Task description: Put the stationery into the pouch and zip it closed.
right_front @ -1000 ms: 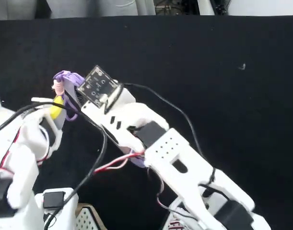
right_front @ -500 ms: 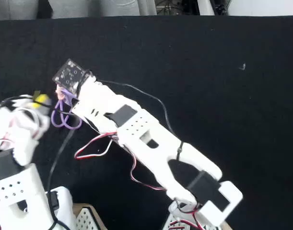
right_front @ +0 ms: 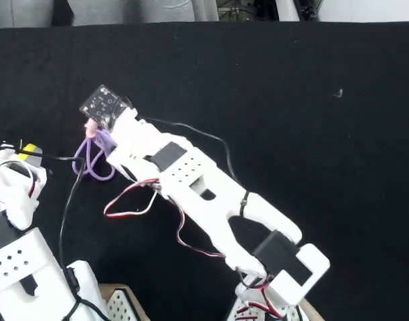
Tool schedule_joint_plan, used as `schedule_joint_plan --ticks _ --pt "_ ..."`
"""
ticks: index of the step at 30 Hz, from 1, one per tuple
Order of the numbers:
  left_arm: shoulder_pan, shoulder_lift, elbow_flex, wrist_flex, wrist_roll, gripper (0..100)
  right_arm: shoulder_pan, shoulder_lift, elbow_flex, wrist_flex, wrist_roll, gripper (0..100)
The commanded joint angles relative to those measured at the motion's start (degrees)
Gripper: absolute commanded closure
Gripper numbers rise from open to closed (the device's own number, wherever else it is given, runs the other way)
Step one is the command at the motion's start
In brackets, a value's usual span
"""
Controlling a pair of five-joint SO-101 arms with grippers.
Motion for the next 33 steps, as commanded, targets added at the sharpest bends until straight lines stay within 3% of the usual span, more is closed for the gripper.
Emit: schedule_joint_plan --ticks 1,11,21,24,33 --pt "-0.4 -0.4 -0.2 -1.3 0.8 72 -0.4 -0.3 -8.1 7.0 -0.1 75.5" --pt "-0.5 -0.6 5.8 -7.1 0.9 72 -1.0 -8.0 -25.2 24.7 -0.1 75.2" --pt "0.1 -0.2 6.0 -6.8 1.0 72 10.2 -20.8 -25.3 36.9 7.6 75.4" --pt "0.1 -0.2 7.0 -6.7 0.9 72 11.8 -20.8 -19.1 35.4 7.8 75.4" --pt "-0.4 -0.2 9.8 -7.1 0.6 72 8.6 -20.3 3.6 14.9 9.1 75.4"
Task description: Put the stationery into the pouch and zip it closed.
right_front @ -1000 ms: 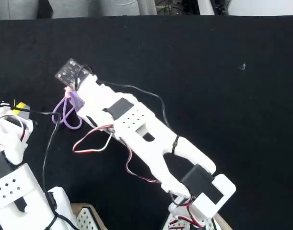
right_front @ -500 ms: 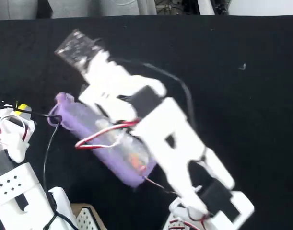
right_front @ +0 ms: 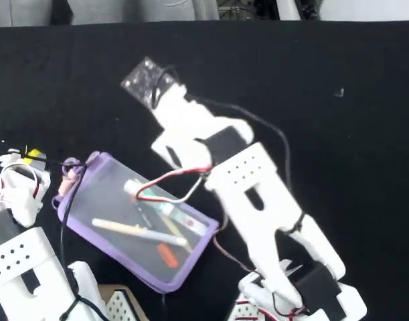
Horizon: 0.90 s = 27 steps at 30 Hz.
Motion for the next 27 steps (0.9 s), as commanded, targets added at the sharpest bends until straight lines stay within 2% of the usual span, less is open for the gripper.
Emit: schedule_joint_plan --ticks 1,6,13,20,27 --pt "-0.4 -0.3 2.0 -1.7 0.1 72 -2.6 -0.8 5.0 -8.9 0.6 75.4" --pt "-3.2 -0.8 7.1 -8.9 0.4 72 -4.9 8.3 4.3 -15.2 0.6 75.4" --pt "-18.2 -0.8 9.2 -11.6 0.5 72 -5.6 24.3 -8.5 -21.4 -5.9 75.4" --pt "-30.2 -0.8 10.5 -11.5 0.4 72 -10.3 39.7 -28.0 -17.6 -6.2 75.5" --pt "-33.8 -0.8 10.9 -11.3 0.1 72 -14.8 53.5 -49.6 -9.8 -6.2 75.5"
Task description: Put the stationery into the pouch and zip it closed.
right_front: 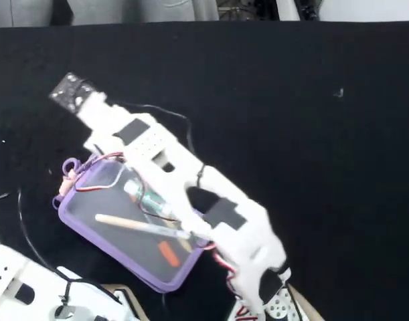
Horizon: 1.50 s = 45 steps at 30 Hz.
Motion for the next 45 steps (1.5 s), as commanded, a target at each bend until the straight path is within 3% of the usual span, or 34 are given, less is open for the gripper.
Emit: schedule_joint_plan --ticks 1,14,21,35,43,45 --pt "-0.8 -0.7 0.0 -0.7 0.1 72 -2.9 5.1 -14.0 4.0 -0.5 75.5" --pt "-1.6 -0.8 1.4 -0.8 -1.3 72 -6.3 36.9 -58.5 20.1 -0.2 75.5" --pt "-1.5 -0.8 1.5 -0.7 -1.5 72 -7.3 44.7 -76.7 28.5 -0.4 75.5" --pt "-1.7 -0.8 2.2 -1.1 -1.5 72 -12.2 41.2 -74.1 29.1 -0.4 75.5" --pt "-1.7 -0.8 2.2 -1.0 -1.5 72 -9.5 42.7 -68.4 26.5 0.0 75.9" --pt "-1.7 -0.8 2.2 -1.0 -1.5 72 -8.0 42.6 -67.1 25.5 0.0 79.8"
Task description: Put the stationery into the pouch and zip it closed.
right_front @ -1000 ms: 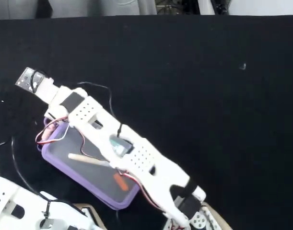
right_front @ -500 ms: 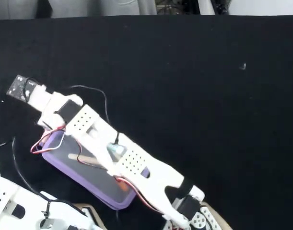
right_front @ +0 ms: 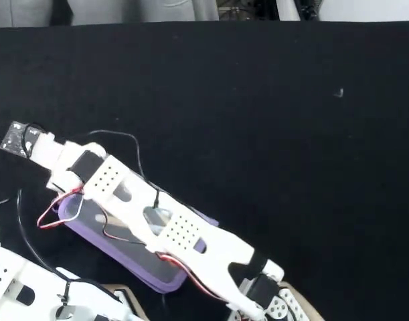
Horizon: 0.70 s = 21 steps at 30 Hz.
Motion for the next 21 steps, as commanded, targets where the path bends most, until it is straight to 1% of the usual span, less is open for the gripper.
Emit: schedule_joint_plan --ticks 1,4,9,12,18,21 --pt "-0.3 -0.8 -0.3 -0.8 -0.8 72 3.2 -3.0 0.7 -2.2 0.1 82.5" --pt "-0.3 -0.8 -0.3 -0.7 -0.8 72 4.1 -2.8 1.2 -1.7 0.0 89.6" --pt "-0.1 -0.8 -0.3 -0.6 -0.8 72 6.6 -3.1 0.6 1.8 0.0 91.7" --pt "0.0 -0.8 -0.2 -0.6 -0.8 72 8.0 -4.6 -1.5 3.8 0.0 99.2" --pt "0.1 -0.8 -0.2 -0.7 -0.8 72 13.0 -10.4 -8.7 5.6 -0.1 98.7" --pt "0.3 -0.8 -0.2 -0.7 -0.8 72 15.3 -15.7 -8.7 5.5 -0.3 98.7"
